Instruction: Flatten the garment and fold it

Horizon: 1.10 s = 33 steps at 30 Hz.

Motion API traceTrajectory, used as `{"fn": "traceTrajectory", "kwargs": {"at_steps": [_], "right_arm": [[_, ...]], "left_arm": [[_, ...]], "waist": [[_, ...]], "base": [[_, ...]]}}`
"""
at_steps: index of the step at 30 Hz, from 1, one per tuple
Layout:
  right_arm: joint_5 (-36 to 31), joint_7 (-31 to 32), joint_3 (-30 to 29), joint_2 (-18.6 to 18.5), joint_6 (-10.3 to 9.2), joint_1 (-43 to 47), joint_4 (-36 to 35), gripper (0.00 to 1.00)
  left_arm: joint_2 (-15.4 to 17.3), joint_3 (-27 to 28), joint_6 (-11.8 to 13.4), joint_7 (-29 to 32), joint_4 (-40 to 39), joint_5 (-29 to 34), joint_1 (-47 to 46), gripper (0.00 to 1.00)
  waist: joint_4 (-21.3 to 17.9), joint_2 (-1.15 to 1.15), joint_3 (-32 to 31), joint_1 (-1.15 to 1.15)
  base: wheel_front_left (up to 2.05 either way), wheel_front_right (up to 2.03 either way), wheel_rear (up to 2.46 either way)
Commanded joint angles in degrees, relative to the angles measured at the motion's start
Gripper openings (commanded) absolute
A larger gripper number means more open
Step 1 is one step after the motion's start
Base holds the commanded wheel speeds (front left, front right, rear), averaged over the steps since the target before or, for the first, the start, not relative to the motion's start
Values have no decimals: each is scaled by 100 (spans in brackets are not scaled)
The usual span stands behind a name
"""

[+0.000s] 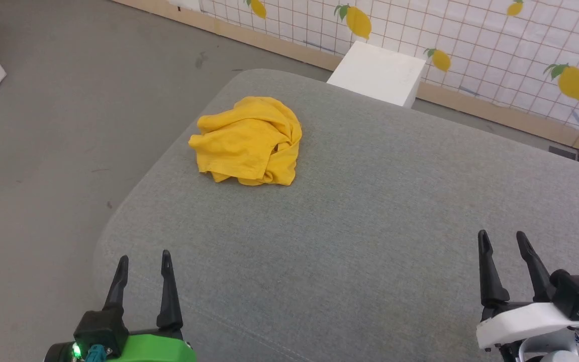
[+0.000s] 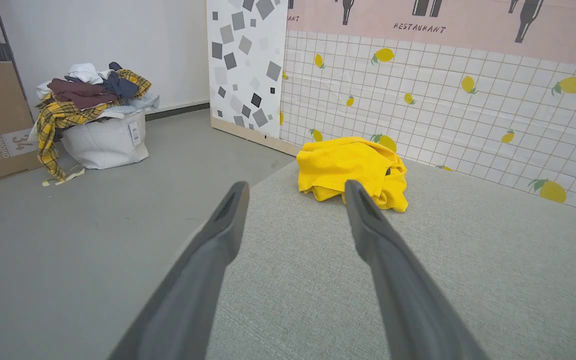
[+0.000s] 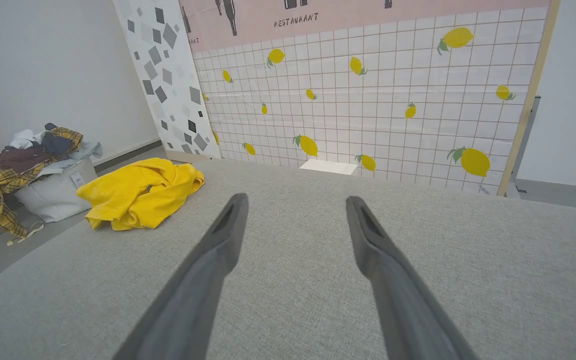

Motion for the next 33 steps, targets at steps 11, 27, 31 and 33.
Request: {"fn": "traceTrajectory", "kwargs": {"at_steps": [11,27,31,33], "right_arm": [[21,-150,-70,5,-10,29,65,100],[-82,-150,-182,5,-10,47,-43,100],[-137,-140,-257,5,-10,63,-116,100],[-170,-118,-298,5,-10,57,-167,100]], "left_arm": [[-24,-24,80,-149,-45,-86,130,100],[30,-83,-252,-149,-159,-267,-265,100],[254,-71,-536,-27,-272,-385,-875,100],[412,-92,-673,218,-352,-436,-1249,100]], "waist": [[134,0,33,0],[212,0,206,0],[279,0,338,0],[293,0,423,0]], "base": [[0,0,0],[0,0,0],[0,0,0],[0,0,0]]}}
